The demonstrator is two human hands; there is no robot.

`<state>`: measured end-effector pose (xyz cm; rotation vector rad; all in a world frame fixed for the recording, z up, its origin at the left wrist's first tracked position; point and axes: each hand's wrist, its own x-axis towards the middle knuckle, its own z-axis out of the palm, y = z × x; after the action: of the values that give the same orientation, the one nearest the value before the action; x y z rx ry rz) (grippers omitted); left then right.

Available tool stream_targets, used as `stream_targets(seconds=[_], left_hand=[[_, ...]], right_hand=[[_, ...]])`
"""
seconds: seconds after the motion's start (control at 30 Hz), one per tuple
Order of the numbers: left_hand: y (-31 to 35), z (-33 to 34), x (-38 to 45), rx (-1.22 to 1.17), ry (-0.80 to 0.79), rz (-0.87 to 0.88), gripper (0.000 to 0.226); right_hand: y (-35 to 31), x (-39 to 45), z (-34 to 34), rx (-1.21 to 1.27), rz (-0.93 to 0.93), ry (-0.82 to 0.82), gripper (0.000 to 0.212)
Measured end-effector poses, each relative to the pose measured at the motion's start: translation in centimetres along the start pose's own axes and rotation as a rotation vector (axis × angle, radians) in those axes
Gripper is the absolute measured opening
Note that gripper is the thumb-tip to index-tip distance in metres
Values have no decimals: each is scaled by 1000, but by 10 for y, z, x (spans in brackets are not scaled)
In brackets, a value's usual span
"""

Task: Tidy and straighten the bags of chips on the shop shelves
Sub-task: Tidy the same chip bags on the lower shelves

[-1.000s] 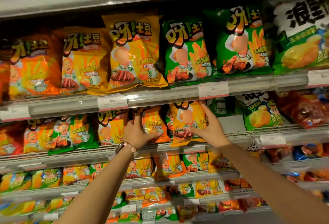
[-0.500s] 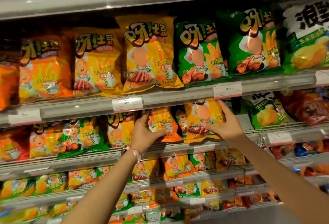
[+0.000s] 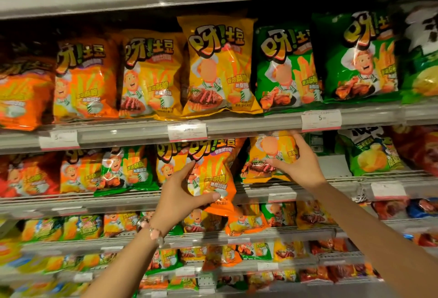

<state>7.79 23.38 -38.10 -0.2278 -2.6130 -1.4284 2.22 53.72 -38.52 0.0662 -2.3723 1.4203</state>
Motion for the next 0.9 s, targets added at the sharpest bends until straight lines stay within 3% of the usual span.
stream_targets(seconds=[0.23,0.4,0.77,0.9], left_hand=[[-22,-24,-37,54,-30,77,98],[-42,-39,-56,153,8,96,105],[-89,-77,-83,209,380,31,106],[-100,-91,-81,201,392,-6,106]], right_hand=[[-5,0,29,-31,51,22,102],[-10,-8,60,20,52,-20,102],[-29,11,119,-169,52,-61,102],[-27,12,131,-200,109,-47,104]])
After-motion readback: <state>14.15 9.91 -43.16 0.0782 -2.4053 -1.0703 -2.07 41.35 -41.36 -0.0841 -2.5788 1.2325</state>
